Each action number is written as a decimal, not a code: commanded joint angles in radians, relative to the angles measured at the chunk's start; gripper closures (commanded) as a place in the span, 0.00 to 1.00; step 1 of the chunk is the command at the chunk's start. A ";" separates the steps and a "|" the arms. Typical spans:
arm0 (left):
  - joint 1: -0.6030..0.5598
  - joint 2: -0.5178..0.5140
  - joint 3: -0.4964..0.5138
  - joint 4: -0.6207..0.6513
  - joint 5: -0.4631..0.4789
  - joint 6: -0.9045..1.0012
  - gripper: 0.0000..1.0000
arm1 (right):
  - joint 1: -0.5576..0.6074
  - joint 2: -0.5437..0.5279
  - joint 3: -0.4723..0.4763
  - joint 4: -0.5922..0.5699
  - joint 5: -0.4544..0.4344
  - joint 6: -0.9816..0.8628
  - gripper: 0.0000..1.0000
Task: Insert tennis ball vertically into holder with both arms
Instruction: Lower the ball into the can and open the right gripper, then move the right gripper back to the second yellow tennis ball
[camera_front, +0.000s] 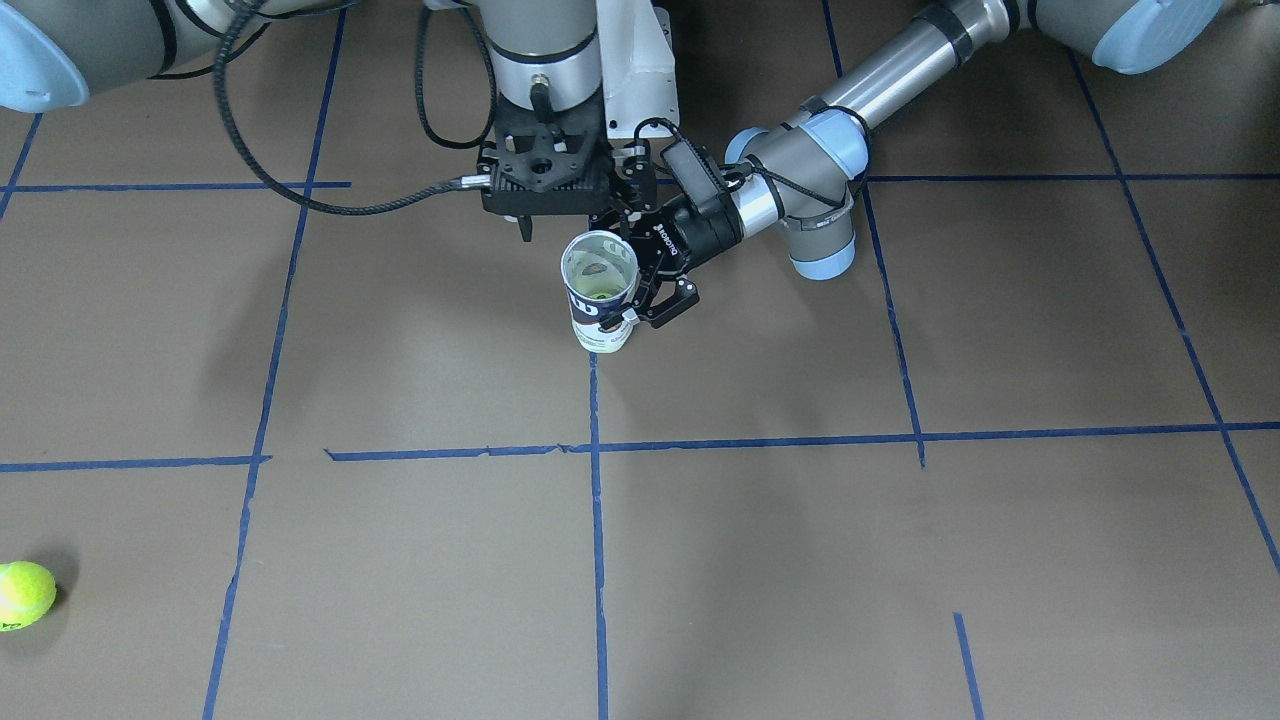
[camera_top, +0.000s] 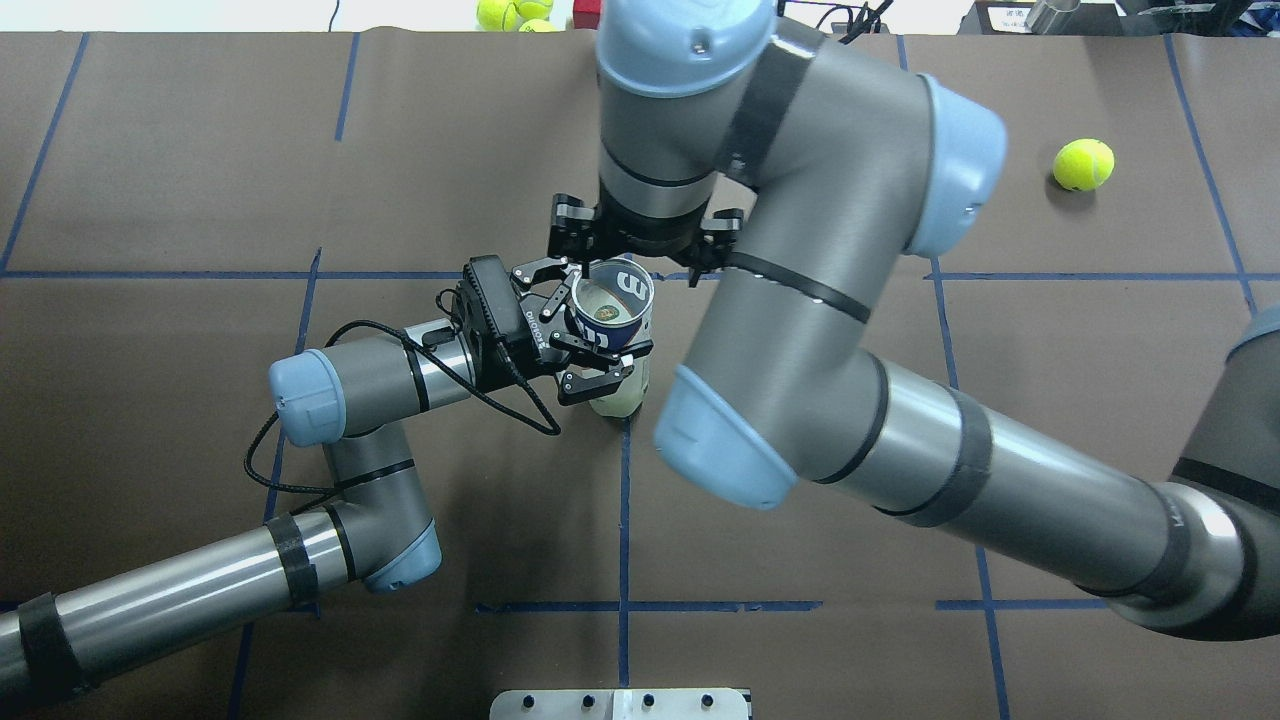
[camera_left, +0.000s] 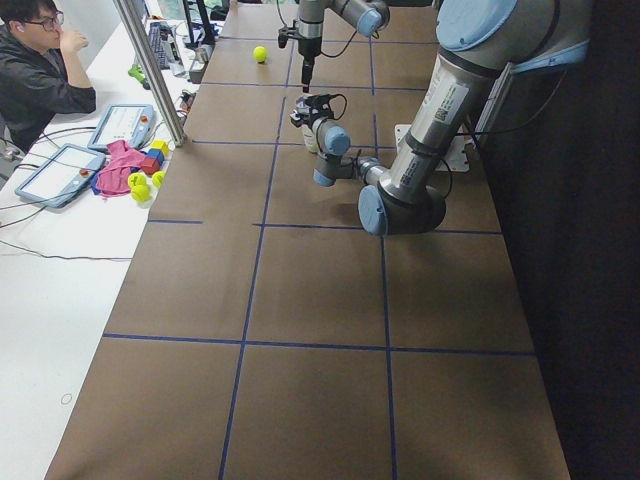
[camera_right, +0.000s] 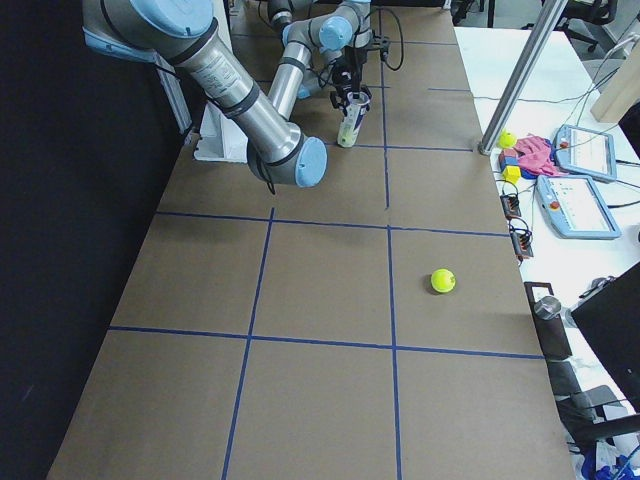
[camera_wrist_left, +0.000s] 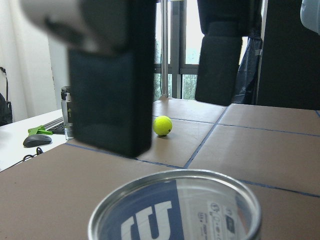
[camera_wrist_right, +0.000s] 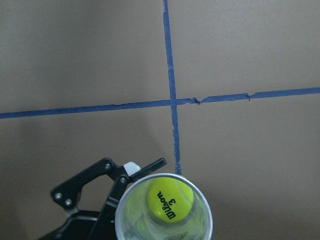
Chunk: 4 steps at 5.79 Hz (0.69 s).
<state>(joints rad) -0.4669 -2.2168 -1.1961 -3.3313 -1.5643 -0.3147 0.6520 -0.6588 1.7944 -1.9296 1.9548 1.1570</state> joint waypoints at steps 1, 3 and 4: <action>0.001 0.008 -0.016 -0.002 -0.002 -0.003 0.10 | 0.087 -0.109 0.084 -0.014 0.073 -0.142 0.02; 0.008 0.009 -0.022 0.001 -0.002 -0.004 0.10 | 0.158 -0.227 0.144 -0.012 0.084 -0.293 0.02; 0.008 0.009 -0.022 0.001 -0.002 -0.004 0.10 | 0.191 -0.258 0.143 -0.012 0.108 -0.363 0.02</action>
<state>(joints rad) -0.4597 -2.2077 -1.2173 -3.3307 -1.5662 -0.3190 0.8105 -0.8804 1.9308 -1.9420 2.0440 0.8627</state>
